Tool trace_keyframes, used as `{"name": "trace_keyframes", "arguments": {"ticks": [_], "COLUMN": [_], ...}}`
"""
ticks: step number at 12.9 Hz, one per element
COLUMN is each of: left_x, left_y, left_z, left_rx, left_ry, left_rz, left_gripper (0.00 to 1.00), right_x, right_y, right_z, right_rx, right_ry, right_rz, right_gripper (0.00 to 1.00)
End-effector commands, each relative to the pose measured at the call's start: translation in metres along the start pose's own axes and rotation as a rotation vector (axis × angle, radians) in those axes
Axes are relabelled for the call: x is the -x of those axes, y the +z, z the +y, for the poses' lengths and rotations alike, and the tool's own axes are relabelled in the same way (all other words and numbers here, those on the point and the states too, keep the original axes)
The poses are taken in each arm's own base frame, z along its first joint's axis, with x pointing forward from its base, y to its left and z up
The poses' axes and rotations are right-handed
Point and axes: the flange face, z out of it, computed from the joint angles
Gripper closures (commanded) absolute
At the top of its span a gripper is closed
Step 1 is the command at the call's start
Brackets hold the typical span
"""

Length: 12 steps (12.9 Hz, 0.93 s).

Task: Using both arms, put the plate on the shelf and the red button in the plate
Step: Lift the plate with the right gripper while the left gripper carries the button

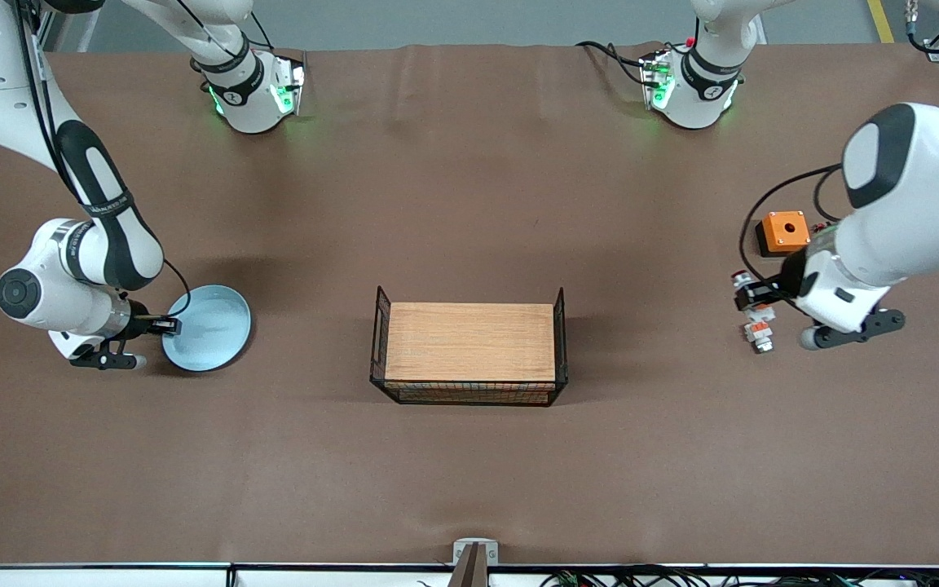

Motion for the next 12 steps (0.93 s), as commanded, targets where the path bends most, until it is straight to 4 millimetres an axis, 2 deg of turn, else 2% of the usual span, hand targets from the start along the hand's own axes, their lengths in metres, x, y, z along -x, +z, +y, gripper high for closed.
{"name": "trace_keyframes", "arguments": {"ticks": [1,2,4,7,9,12], "left_x": [0.028,0.043,0.068,0.086,0.090,0.091], "left_y": [-0.026,-0.024,-0.027,-0.021,-0.005,0.019], "left_z": [0.059,0.084,0.137,0.205,0.226,0.241], "left_rx": [0.046,0.051,0.079,0.158,0.150,0.133], "left_ry": [-0.007,0.036,0.138,0.246,0.285,0.260], "left_rz": [0.008,0.001,0.002,-0.027,-0.033,-0.017], "left_gripper": [0.99,0.99,0.99,0.98,0.97,0.97], "right_x": [0.004,0.005,0.004,0.007,0.013,0.029], "right_y": [0.005,0.000,-0.028,-0.073,-0.106,-0.145], "right_z": [0.000,-0.002,-0.005,-0.018,-0.031,-0.053], "right_rx": [0.000,-0.003,0.002,-0.004,-0.020,-0.050], "right_ry": [-0.011,-0.014,-0.027,-0.044,-0.048,-0.053], "right_rz": [-0.030,-0.054,-0.035,-0.035,-0.033,-0.071], "right_gripper": [1.00,1.00,1.00,1.00,1.00,1.00]}}
